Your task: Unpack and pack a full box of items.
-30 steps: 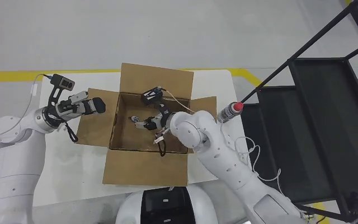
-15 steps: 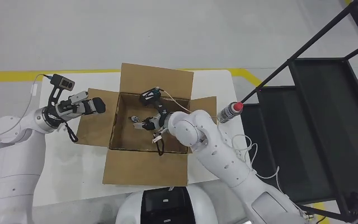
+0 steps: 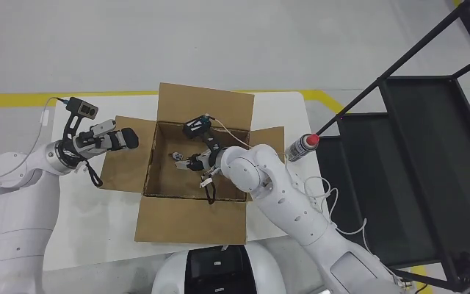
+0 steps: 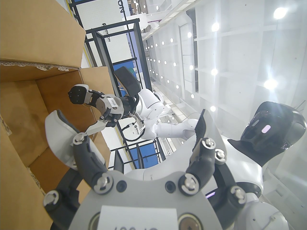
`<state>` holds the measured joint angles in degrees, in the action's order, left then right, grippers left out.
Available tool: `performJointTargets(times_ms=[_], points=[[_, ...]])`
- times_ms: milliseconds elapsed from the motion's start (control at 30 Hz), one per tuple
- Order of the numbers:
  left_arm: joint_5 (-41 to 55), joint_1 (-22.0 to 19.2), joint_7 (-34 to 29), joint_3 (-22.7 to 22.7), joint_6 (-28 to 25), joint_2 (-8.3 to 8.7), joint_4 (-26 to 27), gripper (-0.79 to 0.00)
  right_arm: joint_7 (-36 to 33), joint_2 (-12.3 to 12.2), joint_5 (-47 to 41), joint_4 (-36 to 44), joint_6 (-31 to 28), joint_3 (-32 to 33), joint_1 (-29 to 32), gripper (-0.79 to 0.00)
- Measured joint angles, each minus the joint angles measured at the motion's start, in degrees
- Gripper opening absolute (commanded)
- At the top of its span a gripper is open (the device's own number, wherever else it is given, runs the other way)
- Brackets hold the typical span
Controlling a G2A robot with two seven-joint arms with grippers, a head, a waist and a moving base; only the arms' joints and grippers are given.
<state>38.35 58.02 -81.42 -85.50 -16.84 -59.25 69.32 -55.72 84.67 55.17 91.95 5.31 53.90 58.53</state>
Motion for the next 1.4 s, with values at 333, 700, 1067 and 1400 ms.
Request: performJointTargets(times_ms=[333, 700, 1067, 1400], points=[[0.0, 0.0, 0.0, 0.0, 0.0, 0.0, 0.0, 0.0, 0.0, 0.0, 0.0, 0.0, 0.0, 0.0, 0.0, 0.0], [0.0, 0.0, 0.0, 0.0, 0.0, 0.0, 0.0, 0.0, 0.0, 0.0, 0.0, 0.0, 0.0, 0.0, 0.0, 0.0], [0.0, 0.0, 0.0, 0.0, 0.0, 0.0, 0.0, 0.0, 0.0, 0.0, 0.0, 0.0, 0.0, 0.0, 0.0, 0.0], [0.0, 0.0, 0.0, 0.0, 0.0, 0.0, 0.0, 0.0, 0.39, -0.15, 2.08, -0.32, -3.14, -1.44, -0.6, 0.0]])
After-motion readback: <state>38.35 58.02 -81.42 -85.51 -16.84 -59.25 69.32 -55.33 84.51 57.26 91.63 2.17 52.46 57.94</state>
